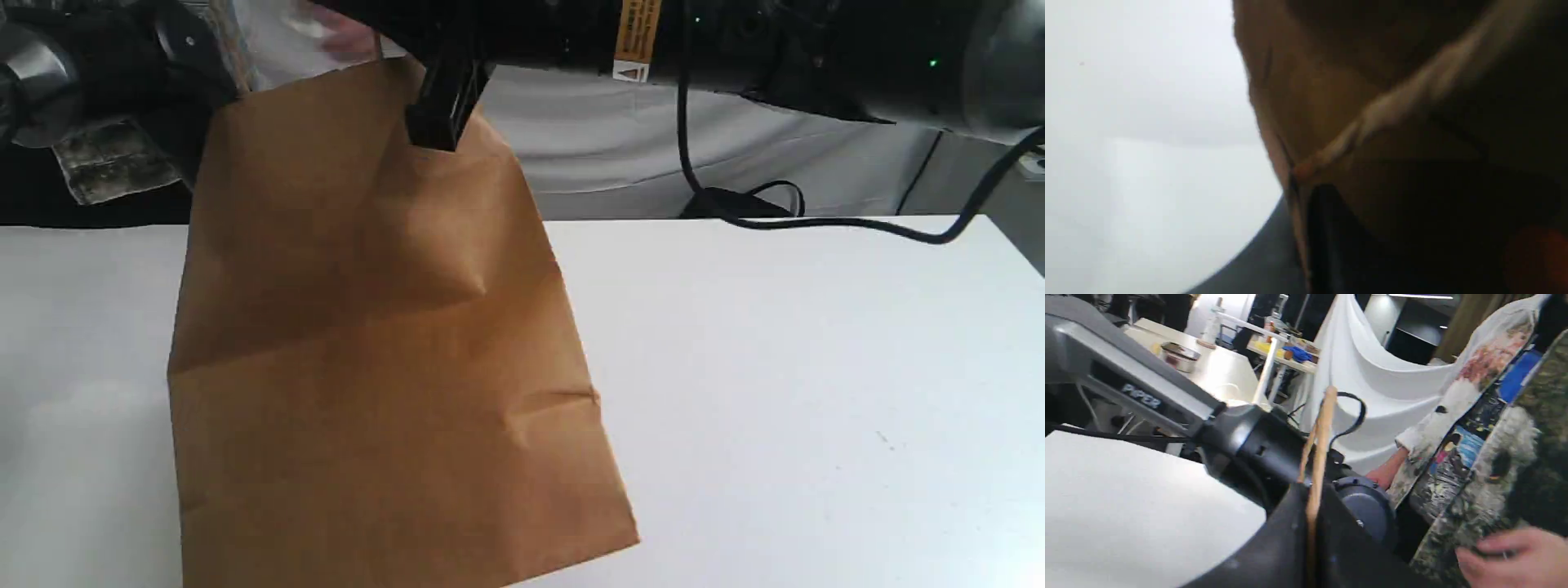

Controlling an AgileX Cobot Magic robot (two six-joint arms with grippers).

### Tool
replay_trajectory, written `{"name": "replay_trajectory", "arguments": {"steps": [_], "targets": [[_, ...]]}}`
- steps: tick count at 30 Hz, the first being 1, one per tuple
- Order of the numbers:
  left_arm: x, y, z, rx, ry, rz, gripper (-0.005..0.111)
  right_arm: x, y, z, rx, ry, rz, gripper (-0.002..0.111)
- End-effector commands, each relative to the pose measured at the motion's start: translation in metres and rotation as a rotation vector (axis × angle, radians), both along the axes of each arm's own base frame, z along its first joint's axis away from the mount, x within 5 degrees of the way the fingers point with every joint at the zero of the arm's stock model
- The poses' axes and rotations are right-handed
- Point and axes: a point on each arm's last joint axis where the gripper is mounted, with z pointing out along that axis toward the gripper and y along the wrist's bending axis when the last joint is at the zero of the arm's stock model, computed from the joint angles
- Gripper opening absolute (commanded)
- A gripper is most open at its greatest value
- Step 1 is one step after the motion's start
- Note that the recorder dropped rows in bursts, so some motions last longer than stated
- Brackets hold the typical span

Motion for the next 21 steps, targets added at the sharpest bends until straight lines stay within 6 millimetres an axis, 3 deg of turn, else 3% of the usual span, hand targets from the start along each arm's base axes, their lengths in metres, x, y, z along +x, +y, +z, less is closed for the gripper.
{"name": "replay_trajectory", "arguments": {"steps": [1, 6, 12, 16, 21], "targets": [[0.007, 0.004, 0.011, 0.050, -0.071, 0.001, 0.000, -0.010, -0.001, 0.009, -0.003, -0.015, 0.067, 0.000], [0.015, 0.003, 0.051, 0.017, -0.183, 0.051, 0.000, -0.019, -0.004, 0.011, -0.067, -0.007, 0.087, 0.000], [0.016, 0.003, 0.089, -0.025, -0.344, 0.097, 0.000, -0.038, -0.014, -0.003, -0.113, -0.019, 0.060, 0.000], [0.015, 0.004, 0.103, -0.042, -0.406, 0.113, 0.000, -0.053, -0.022, -0.014, -0.110, -0.037, 0.038, 0.000], [0.013, 0.002, 0.107, -0.071, -0.406, 0.118, 0.000, -0.065, -0.031, -0.033, -0.051, -0.010, -0.016, 0.000]]}}
